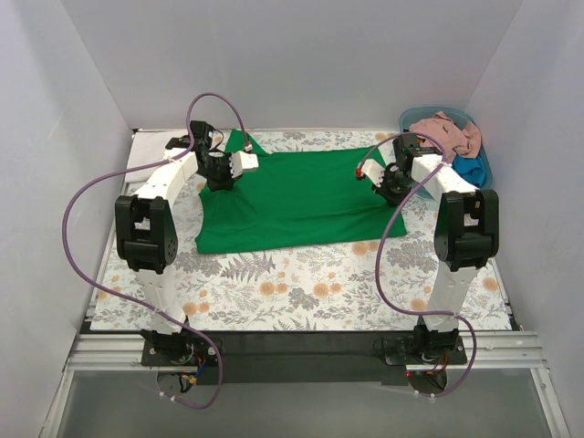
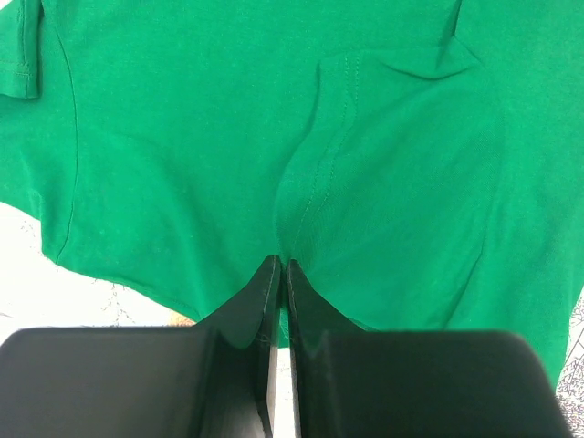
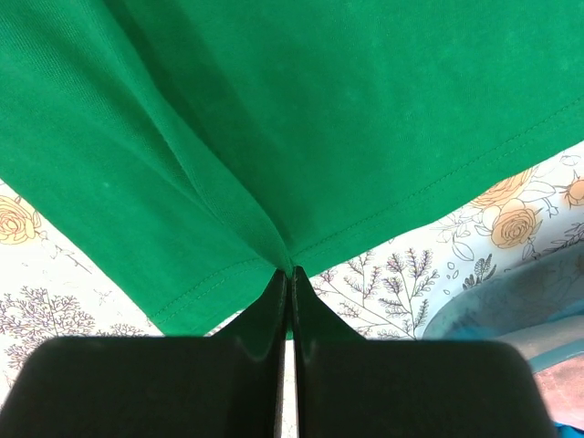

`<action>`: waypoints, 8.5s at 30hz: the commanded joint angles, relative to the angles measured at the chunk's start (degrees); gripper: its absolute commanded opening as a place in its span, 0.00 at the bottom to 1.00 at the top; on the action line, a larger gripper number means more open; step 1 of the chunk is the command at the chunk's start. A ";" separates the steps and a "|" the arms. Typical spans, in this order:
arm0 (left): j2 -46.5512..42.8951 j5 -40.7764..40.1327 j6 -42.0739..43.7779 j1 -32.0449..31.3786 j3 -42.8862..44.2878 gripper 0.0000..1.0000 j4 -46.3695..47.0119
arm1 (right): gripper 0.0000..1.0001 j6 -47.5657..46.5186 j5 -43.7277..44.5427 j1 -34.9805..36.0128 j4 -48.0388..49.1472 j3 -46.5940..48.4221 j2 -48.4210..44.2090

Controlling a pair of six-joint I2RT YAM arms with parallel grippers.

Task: Fold and stack the t-shirts
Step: Fold the tshirt

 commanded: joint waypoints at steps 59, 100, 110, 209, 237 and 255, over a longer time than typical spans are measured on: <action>-6.56 0.00 -9.38 4.67 -8.09 0.28 16.26 | 0.55 3.85 2.27 -1.64 -0.62 8.55 5.96; -31.05 -4.42 -38.41 12.32 -48.96 0.27 3.10 | 0.36 15.90 -9.41 -3.31 -7.73 -24.41 -13.18; -20.46 9.50 -43.40 8.91 -9.58 0.39 -5.19 | 0.38 22.13 -20.75 -3.31 -12.58 -12.19 -15.32; -22.54 -8.78 -53.17 3.26 -46.47 0.27 15.55 | 0.33 27.06 -8.63 1.43 -0.45 -24.66 -7.57; 1.08 -7.63 -65.03 7.57 1.15 0.46 19.94 | 0.51 41.47 -3.37 -0.59 2.45 22.43 11.48; 11.02 -12.21 -63.63 7.57 1.50 0.48 23.02 | 0.59 42.62 -1.68 -2.79 6.41 23.41 18.70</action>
